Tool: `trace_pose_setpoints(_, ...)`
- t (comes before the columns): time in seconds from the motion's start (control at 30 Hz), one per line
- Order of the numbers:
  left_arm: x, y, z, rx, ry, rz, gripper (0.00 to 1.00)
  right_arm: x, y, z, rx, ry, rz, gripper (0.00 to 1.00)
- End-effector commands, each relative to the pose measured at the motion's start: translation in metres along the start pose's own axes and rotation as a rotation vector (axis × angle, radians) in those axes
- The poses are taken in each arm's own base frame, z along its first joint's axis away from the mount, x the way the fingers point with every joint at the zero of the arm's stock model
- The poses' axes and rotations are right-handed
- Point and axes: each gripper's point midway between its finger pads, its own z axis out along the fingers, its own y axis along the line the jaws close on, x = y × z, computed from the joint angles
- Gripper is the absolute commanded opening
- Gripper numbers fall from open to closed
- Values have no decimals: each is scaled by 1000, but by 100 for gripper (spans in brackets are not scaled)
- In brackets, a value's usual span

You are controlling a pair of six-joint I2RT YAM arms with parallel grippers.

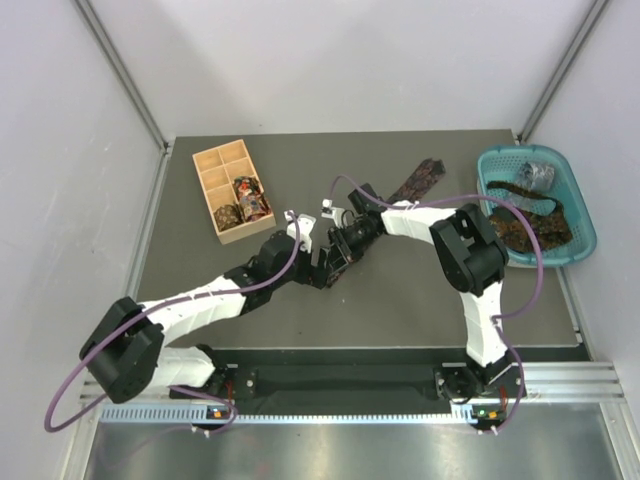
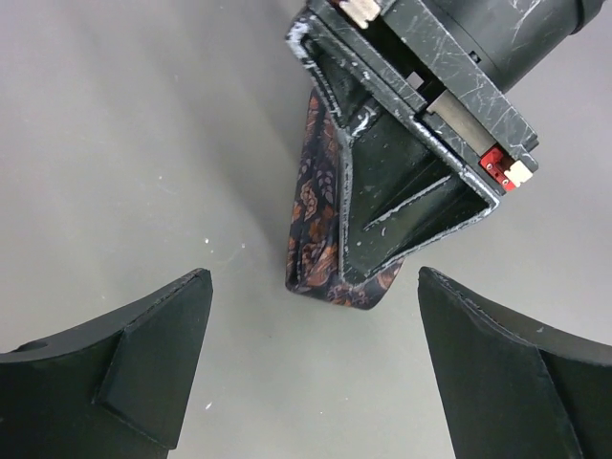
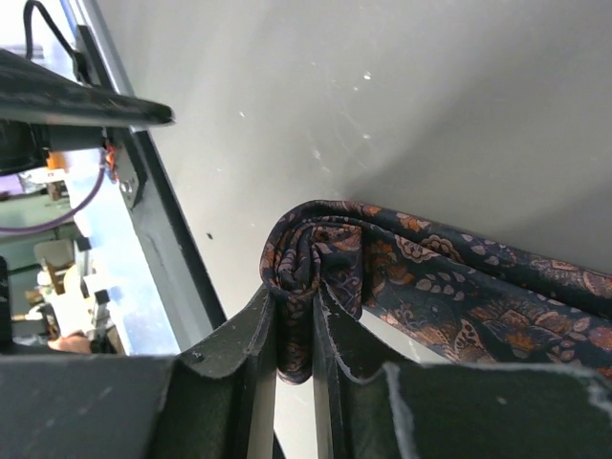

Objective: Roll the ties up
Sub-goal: Roll the tie

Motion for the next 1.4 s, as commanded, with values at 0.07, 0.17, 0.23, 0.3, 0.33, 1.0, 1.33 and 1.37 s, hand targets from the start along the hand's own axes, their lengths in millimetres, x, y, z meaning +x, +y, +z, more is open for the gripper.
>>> trace_pose_setpoints(0.07,-7,-11,9,46,-37,45,93,-15,23,-3,-49,-42,-43,0)
trace_pose_setpoints(0.17,-1,-18,14,71,-22,73,93,-16,16,0,-59,-34,-20,0)
trace_pose_setpoints(0.23,3,-20,18,70,-14,98,94,-18,16,0,-73,-32,-21,0)
trace_pose_setpoints(0.3,5,-21,23,62,-6,114,94,-16,15,1,-80,-23,-17,0)
trace_pose_setpoints(0.33,5,-21,24,58,-2,125,94,-17,15,0,-83,-25,-19,0)
trace_pose_setpoints(1.0,29,-20,61,-24,140,241,74,-21,5,-7,-91,-38,1,0)
trace_pose_setpoints(1.33,49,-6,58,-106,225,222,65,-26,-3,-11,-75,-32,-30,0)
trace_pose_setpoints(1.37,50,0,56,-140,231,221,62,-25,-7,-10,-70,-27,-23,0)
